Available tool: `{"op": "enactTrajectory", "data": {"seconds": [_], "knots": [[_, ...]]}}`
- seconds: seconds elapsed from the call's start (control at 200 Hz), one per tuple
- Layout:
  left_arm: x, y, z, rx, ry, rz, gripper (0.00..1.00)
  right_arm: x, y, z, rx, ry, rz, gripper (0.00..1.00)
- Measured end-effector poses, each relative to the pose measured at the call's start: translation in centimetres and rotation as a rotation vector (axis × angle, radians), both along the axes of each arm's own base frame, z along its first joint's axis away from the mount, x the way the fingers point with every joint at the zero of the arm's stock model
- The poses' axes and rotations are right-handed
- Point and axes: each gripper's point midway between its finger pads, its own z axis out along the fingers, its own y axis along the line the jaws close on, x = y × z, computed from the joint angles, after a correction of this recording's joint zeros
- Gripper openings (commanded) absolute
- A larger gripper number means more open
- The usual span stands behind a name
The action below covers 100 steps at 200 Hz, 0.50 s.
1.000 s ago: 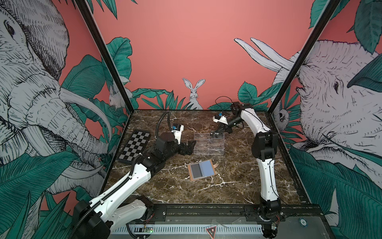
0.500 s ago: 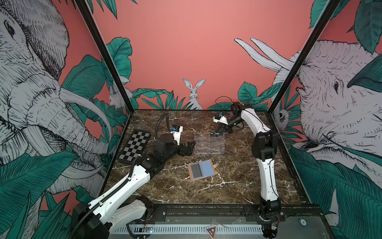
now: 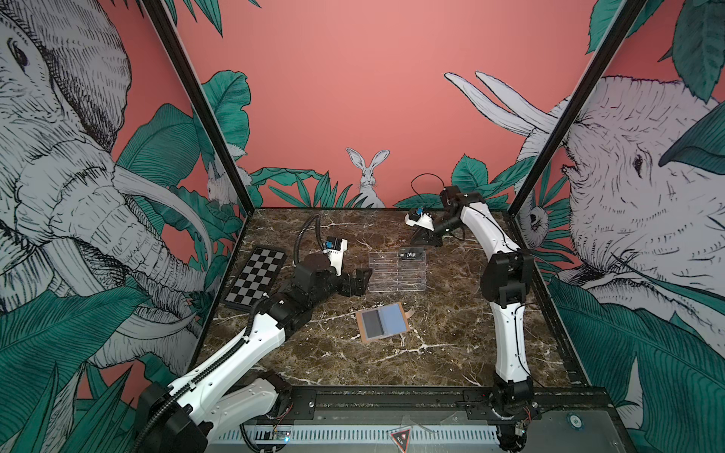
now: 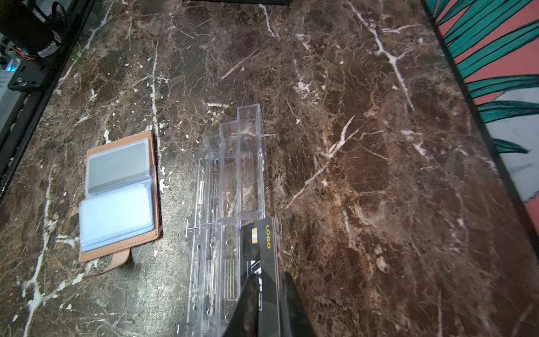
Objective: Take the credit cards out of the card holder
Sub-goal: Place the credit card in the storage box.
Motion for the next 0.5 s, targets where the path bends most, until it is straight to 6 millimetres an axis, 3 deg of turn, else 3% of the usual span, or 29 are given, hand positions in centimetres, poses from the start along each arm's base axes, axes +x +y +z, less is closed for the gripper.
{"op": "enactTrajectory", "data": {"seconds": [0.205, 0.4, 0.5], "knots": [[-0.3, 0.1, -0.7, -0.028, 0.020, 0.010, 0.99, 0.3, -0.7, 4.5, 0.023, -0.129, -0.091, 0.25], [-1.2, 0.5, -2.3, -0.075, 0.069, 0.026, 0.99, -0.3, -2.3, 8.6, 0.096, -0.295, -0.244, 0.45], [-1.6, 0.9, -3.3, -0.090, 0.100, 0.042, 0.99, -1.1, -3.5, 10.2, 0.152, -0.377, -0.349, 0.60]]}}
